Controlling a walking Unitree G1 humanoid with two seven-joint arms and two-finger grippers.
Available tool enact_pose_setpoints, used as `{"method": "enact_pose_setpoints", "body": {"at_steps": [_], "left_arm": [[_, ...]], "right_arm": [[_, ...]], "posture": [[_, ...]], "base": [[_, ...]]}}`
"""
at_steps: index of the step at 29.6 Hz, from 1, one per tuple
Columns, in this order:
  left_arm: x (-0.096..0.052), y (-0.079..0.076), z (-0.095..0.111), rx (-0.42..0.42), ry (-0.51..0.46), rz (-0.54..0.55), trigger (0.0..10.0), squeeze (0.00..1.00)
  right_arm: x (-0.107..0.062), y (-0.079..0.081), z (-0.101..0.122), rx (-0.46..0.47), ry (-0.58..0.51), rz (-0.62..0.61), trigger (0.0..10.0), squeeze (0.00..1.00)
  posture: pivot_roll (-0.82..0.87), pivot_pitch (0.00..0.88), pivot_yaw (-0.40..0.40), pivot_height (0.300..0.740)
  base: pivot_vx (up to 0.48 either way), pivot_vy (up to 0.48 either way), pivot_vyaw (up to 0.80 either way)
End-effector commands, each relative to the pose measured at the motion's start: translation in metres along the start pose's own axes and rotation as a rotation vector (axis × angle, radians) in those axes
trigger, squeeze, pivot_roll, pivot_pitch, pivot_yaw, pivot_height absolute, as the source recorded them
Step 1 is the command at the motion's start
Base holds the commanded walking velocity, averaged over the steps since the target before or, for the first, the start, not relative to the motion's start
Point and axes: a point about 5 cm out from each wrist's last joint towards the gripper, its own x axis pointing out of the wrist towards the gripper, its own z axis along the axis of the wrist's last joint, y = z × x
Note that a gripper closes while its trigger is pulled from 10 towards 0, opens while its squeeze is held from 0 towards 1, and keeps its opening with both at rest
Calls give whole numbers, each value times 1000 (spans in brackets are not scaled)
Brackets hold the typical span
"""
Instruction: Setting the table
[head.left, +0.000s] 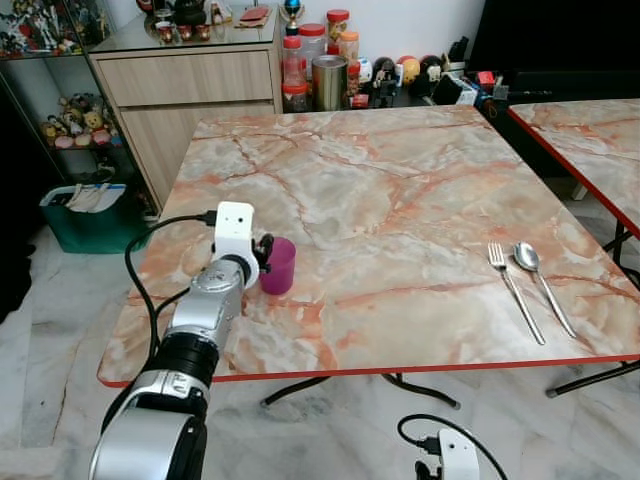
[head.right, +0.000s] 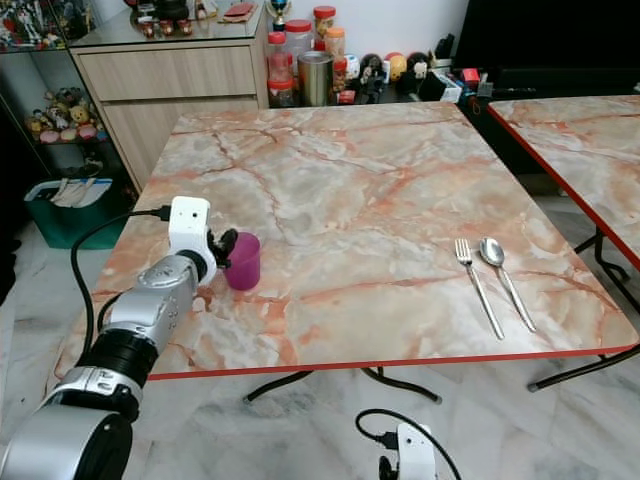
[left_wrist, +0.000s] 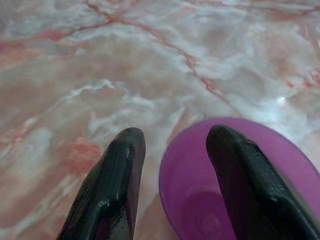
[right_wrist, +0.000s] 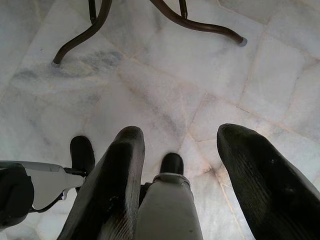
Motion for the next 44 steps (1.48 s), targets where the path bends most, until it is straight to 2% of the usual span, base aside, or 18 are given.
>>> {"method": "enact_pose_setpoints", "body": {"at_steps": [1, 9, 10, 11, 12, 13, 14, 15, 33, 44], "left_arm": [[-1, 0, -11, 27, 54, -4, 10000, 0], [0, -2, -16, 25, 89, -4, 10000, 0], [0, -1, -17, 24, 91, -2, 9843, 0], [-1, -1, -18, 19, 97, 5, 8510, 0], [-1, -1, -18, 19, 97, 5, 8510, 0], [-1, -1, -19, 18, 101, 9, 1020, 0], [0, -1, -18, 19, 101, 9, 1020, 0], [0, -1, -18, 19, 102, 8, 196, 0], [-1, 0, -10, 13, 65, 14, 0, 0], [0, -1, 4, 13, 6, -1, 0, 0]], "right_arm": [[1, 1, 4, -10, -7, 5, 10000, 0], [0, 0, 2, -10, -4, 6, 10000, 0], [0, 0, 2, -10, -4, 6, 10000, 0], [0, 0, 2, -9, -4, 5, 10000, 0], [0, 0, 2, -9, -4, 5, 10000, 0], [0, 1, 2, -11, -4, 6, 10000, 0], [0, 1, 2, -12, -4, 7, 10000, 0], [0, 0, 2, -12, -5, 6, 10000, 0], [1, 0, 3, -10, -7, 4, 10000, 0], [1, 0, 3, -5, -7, 5, 10000, 0]], "posture": [[15, 0, 30, 740], [11, 0, 32, 740], [11, 0, 32, 740], [11, 0, 32, 740], [11, 0, 32, 740], [14, 0, 27, 740], [15, 0, 25, 740], [15, 0, 25, 740], [17, 0, 18, 740], [19, 0, 20, 740]], "base": [[0, 0, 0], [0, 0, 0], [0, 0, 0], [0, 0, 0], [0, 0, 0], [0, 0, 0], [0, 0, 0], [0, 0, 0], [0, 0, 0], [0, 0, 0]]}}
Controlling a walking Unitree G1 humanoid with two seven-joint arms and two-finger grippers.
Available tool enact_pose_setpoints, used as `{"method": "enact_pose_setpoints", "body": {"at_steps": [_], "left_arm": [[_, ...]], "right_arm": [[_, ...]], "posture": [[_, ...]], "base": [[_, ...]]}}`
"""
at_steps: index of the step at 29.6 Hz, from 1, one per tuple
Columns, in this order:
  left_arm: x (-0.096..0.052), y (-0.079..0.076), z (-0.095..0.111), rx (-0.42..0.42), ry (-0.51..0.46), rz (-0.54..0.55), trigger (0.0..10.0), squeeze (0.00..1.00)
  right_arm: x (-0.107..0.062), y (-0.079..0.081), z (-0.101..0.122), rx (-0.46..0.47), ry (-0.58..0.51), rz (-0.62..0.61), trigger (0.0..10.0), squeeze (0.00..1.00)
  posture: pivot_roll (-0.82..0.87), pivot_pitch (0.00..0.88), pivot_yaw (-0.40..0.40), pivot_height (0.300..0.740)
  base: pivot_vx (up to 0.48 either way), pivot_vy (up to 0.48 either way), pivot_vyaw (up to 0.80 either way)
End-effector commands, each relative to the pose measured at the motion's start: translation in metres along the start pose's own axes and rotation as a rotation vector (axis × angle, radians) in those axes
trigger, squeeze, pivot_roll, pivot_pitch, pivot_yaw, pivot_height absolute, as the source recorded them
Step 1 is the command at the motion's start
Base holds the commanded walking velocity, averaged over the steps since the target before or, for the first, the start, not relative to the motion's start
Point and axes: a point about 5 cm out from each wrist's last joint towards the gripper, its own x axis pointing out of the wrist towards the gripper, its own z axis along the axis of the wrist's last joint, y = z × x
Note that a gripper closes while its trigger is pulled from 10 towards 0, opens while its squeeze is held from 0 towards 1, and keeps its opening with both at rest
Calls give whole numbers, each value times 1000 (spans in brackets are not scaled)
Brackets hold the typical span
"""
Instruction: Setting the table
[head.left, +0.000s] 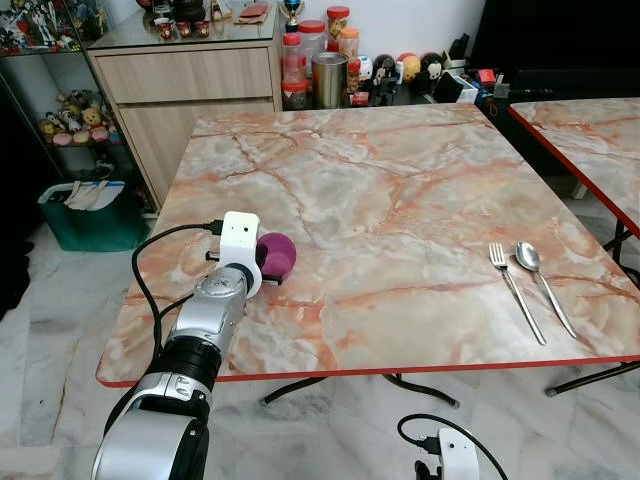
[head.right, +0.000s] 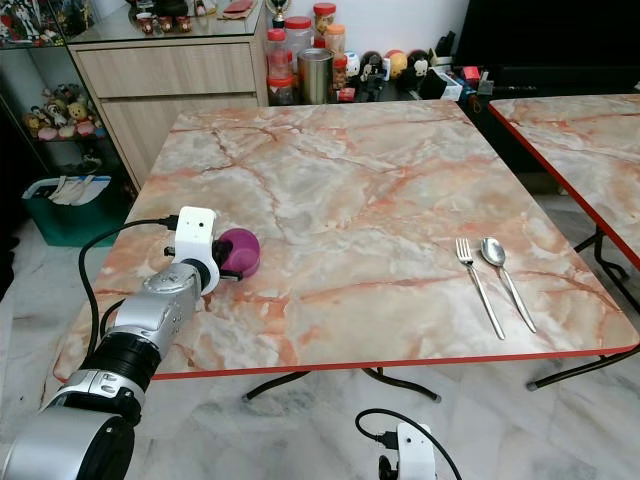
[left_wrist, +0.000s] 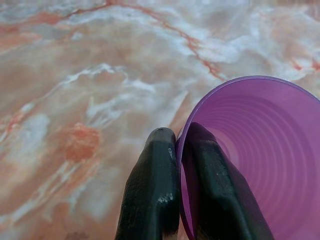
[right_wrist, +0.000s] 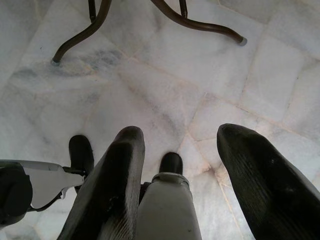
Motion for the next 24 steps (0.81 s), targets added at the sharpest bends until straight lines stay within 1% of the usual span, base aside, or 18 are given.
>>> {"method": "enact_pose_setpoints", "body": {"at_steps": [1, 10, 11, 12, 13, 15, 18, 20, 21, 24], "left_arm": [[0, -1, 7, -3, -24, -9, 0, 0], [-1, -5, 7, -25, -41, -27, 0, 0], [-4, -4, 15, -43, -135, -14, 10000, 0], [-7, -4, 20, -57, -206, -3, 10000, 0], [-11, -1, 26, -93, -287, 31, 10000, 0], [-14, 4, 28, -107, -332, 78, 10000, 0], [-18, 7, 30, -91, -375, 117, 10000, 0], [-20, 9, 32, -84, -398, 137, 10000, 0], [-22, 11, 33, -67, -418, 158, 10000, 0], [-23, 12, 33, -64, -422, 172, 10000, 0]], "right_arm": [[1, 1, 3, -3, -7, 5, 10000, 0], [1, 2, 3, -1, -6, 7, 10000, 0], [1, 2, 3, 2, -7, 6, 10000, 0], [1, 2, 3, 3, -7, 5, 10000, 0], [1, 2, 4, 6, -8, 4, 10000, 0], [1, 1, 6, 6, -12, 2, 10000, 0], [2, 0, 8, 0, -14, 3, 10000, 0], [2, -1, 9, -3, -15, 3, 10000, 0], [2, -1, 10, -5, -17, 5, 10000, 0], [3, 0, 12, -7, -20, 6, 10000, 0]], "posture": [[19, 0, 20, 740], [19, 0, 19, 740], [13, 0, 18, 740], [13, 0, 18, 740], [13, 0, 18, 740], [8, 0, 12, 740], [7, 0, 7, 740], [10, 0, 2, 740], [10, 0, -1, 740], [11, 0, -7, 740]], "base": [[0, 0, 0], [0, 0, 0], [0, 0, 0], [0, 0, 0], [0, 0, 0], [0, 0, 0], [0, 0, 0], [0, -281, 0], [0, -416, 0], [0, -424, 0]]}}
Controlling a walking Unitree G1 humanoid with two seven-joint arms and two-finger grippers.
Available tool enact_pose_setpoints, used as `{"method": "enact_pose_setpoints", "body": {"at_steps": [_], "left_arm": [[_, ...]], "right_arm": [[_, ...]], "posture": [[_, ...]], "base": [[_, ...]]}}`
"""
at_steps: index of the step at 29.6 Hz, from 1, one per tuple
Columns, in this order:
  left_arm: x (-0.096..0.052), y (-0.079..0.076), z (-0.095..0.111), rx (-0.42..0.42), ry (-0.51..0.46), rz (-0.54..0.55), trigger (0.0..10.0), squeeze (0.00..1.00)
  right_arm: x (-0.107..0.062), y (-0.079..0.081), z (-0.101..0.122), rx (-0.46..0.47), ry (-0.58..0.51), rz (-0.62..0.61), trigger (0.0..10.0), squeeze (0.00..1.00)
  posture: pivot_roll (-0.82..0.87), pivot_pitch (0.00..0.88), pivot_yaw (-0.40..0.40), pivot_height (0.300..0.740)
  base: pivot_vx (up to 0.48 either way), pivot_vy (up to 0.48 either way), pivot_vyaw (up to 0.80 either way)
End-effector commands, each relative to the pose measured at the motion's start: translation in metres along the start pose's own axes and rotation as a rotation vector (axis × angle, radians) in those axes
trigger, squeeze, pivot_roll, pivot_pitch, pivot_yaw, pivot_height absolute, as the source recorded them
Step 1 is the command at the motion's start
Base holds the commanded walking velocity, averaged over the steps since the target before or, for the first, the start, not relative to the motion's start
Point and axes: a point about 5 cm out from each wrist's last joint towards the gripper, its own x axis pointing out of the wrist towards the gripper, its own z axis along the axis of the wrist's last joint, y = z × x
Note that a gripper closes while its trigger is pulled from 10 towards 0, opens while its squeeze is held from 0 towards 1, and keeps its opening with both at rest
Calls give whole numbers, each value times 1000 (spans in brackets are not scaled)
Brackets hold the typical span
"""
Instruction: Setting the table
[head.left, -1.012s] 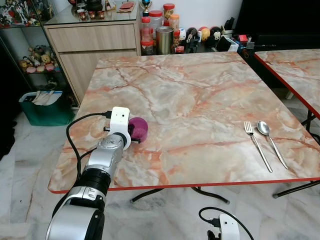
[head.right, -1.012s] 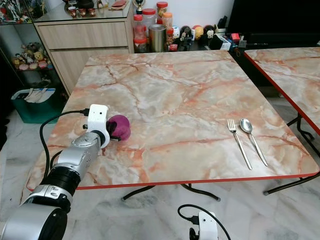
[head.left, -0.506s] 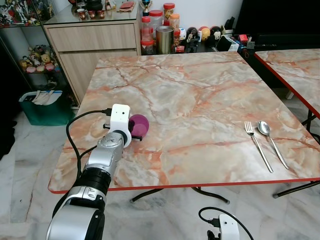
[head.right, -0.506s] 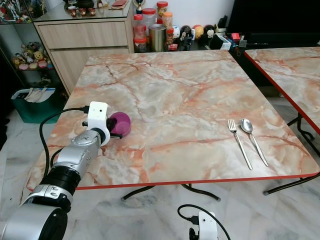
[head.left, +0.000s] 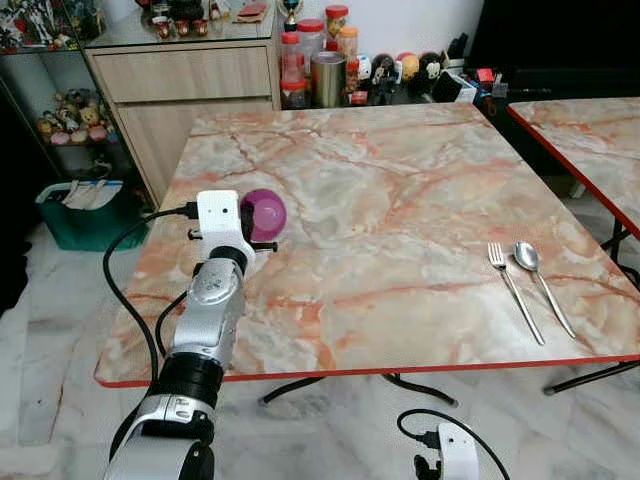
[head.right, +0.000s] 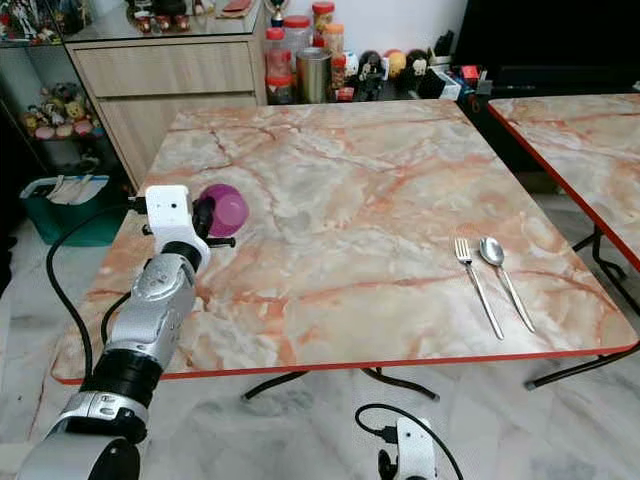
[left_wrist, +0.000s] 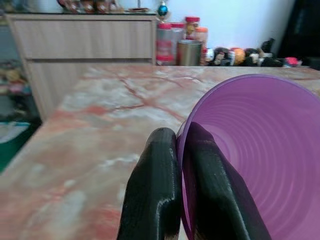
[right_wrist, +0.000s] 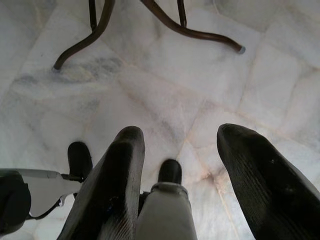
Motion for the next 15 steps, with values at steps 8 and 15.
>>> {"method": "enact_pose_setpoints", "body": {"at_steps": [8, 15], "left_arm": [[-1, 2, 7, 11, -58, 35, 10000, 0], [-1, 2, 7, 10, -61, 35, 10000, 0]], "right_arm": [[1, -3, 4, -13, -2, 3, 10000, 0], [1, -3, 4, -14, 1, 0, 10000, 0]], "posture": [[7, 0, -16, 740], [5, 0, -16, 740]], "base": [[0, -415, 0], [0, -411, 0]]}}
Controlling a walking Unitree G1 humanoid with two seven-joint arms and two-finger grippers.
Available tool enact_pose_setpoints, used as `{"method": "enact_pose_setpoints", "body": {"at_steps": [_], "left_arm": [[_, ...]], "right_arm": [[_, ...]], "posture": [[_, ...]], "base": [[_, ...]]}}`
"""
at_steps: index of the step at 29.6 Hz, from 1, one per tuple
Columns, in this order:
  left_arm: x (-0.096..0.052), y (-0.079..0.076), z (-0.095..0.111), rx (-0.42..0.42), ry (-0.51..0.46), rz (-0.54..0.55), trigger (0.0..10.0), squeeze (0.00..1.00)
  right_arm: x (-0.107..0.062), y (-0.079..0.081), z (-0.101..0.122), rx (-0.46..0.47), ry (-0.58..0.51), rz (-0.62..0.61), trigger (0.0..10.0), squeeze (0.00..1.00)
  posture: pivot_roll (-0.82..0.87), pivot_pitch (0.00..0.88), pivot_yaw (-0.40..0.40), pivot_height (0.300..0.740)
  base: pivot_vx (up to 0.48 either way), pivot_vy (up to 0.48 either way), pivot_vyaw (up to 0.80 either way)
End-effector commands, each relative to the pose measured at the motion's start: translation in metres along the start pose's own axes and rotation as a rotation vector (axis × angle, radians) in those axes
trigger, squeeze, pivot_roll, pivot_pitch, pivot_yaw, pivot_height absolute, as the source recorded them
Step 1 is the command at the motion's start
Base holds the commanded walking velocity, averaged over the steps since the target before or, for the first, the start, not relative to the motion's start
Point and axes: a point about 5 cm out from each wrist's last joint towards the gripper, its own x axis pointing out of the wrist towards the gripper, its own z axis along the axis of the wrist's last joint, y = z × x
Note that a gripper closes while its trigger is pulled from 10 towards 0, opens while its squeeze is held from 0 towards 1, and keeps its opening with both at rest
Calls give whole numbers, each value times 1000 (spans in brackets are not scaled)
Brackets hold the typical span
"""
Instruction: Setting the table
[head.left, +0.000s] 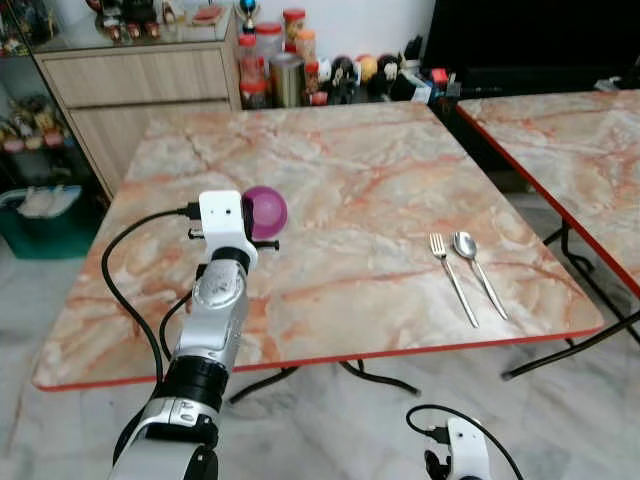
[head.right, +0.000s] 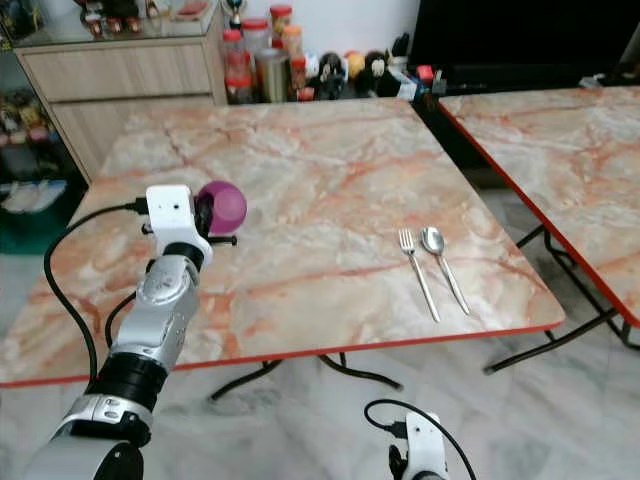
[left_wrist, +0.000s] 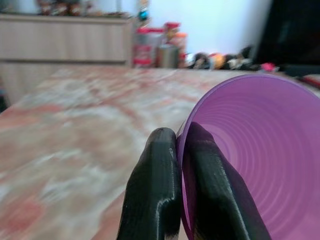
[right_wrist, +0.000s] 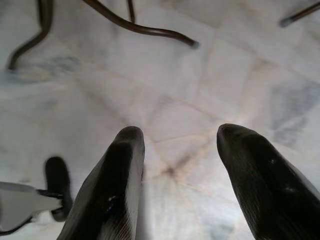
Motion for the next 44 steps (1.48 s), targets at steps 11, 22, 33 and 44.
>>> {"method": "enact_pose_setpoints", "body": {"at_steps": [11, 22, 33, 44], "left_arm": [[2, -1, 8, -1, -35, 3, 10000, 0], [1, -2, 8, -1, -34, -6, 10000, 0], [1, -4, 8, -3, -36, -14, 10000, 0], [1, -6, 9, -11, -45, -28, 10000, 0]], "right_arm": [[0, 1, -1, -15, 5, -9, 10000, 0], [0, 1, -1, -14, 8, -8, 10000, 0], [0, 1, -1, -25, 9, -12, 10000, 0], [0, 2, -3, -1, 30, -1, 10000, 0]], "posture": [[7, 0, -14, 740], [5, 0, -10, 740], [3, 0, -10, 740], [3, 0, -15, 740]], "base": [[46, -400, 0], [354, -317, 326], [381, -288, 166], [85, -425, 0]]}}
